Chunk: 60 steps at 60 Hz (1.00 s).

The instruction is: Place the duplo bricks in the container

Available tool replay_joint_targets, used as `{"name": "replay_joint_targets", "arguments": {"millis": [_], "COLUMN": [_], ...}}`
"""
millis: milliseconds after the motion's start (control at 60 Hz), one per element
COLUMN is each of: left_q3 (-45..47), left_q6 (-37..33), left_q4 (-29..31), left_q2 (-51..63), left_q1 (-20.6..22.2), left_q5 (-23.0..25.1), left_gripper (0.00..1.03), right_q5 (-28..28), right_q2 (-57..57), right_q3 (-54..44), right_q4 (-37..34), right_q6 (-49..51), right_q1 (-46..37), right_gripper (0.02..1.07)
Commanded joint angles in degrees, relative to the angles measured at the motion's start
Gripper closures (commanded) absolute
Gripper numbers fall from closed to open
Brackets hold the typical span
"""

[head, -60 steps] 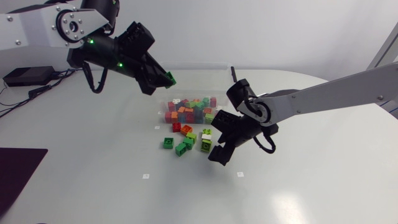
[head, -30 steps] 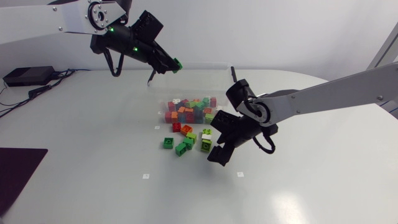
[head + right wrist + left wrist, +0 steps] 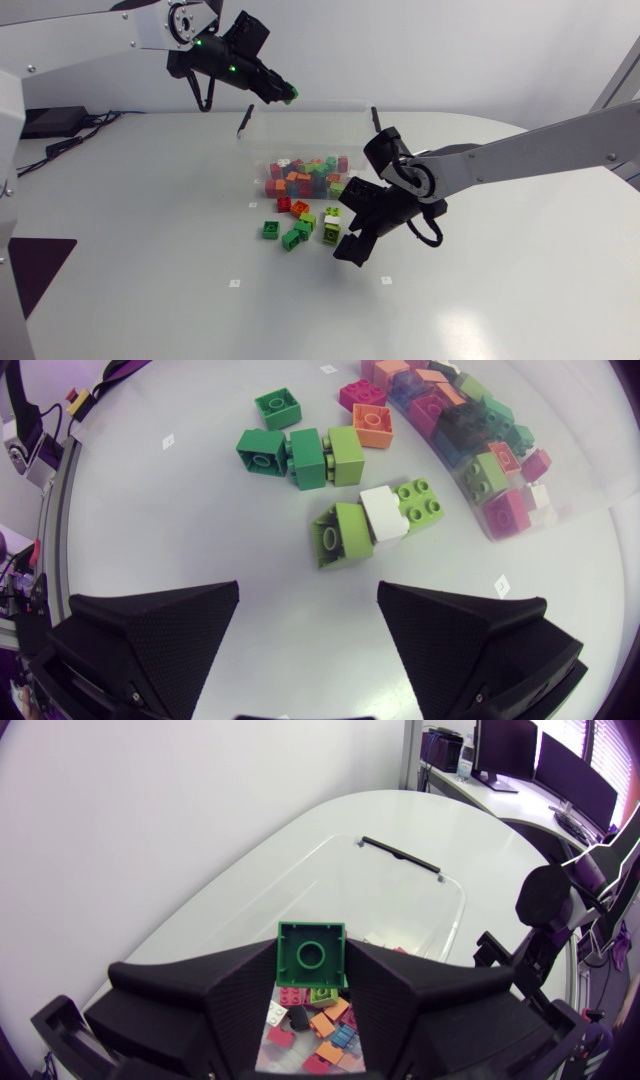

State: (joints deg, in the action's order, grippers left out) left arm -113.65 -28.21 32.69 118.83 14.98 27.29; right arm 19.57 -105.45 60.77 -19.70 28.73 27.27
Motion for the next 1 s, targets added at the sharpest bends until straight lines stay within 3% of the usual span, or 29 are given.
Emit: {"name": "replay_joint_targets", "arguments": {"millis": [0, 50, 167, 233, 683, 983], "left_q3": [-2.8, -3.1, -3.4, -2.8, 14.4, 29.2], "left_q6": [1.8, 2.3, 3.0, 2.9, -1.9, -7.6], "left_q4": [0.1, -0.2, -0.3, -0.3, -0.3, -0.3], "left_q2": [2.4, 2.7, 3.0, 2.3, -15.6, -28.1], "left_q1": [-0.5, -0.6, -0.7, -0.8, -1.6, -2.2], "left_q5": [-0.3, -0.7, -1.4, -1.4, -3.4, -6.1], "left_gripper": [0.6, 0.55, 0.15, 0.05, 0.05, 0.05], "right_q5": [0.6, 0.6, 0.6, 0.6, 2.1, 2.0], "right_q2": [0.2, 0.3, 0.4, -0.1, -6.2, -9.0], "right_q3": [-0.4, -0.3, 0.0, 0.5, 8.9, 11.3], "right_q4": [-1.0, -1.1, -1.1, -1.4, -4.7, -7.2], "right_q6": [-0.6, -0.7, -0.9, -0.9, -0.9, -0.9], "right_q1": [-0.4, -0.5, -0.5, -0.5, -2.0, -0.7], "right_gripper": [0.07, 0.07, 0.07, 0.07, 0.07, 0.16]}}
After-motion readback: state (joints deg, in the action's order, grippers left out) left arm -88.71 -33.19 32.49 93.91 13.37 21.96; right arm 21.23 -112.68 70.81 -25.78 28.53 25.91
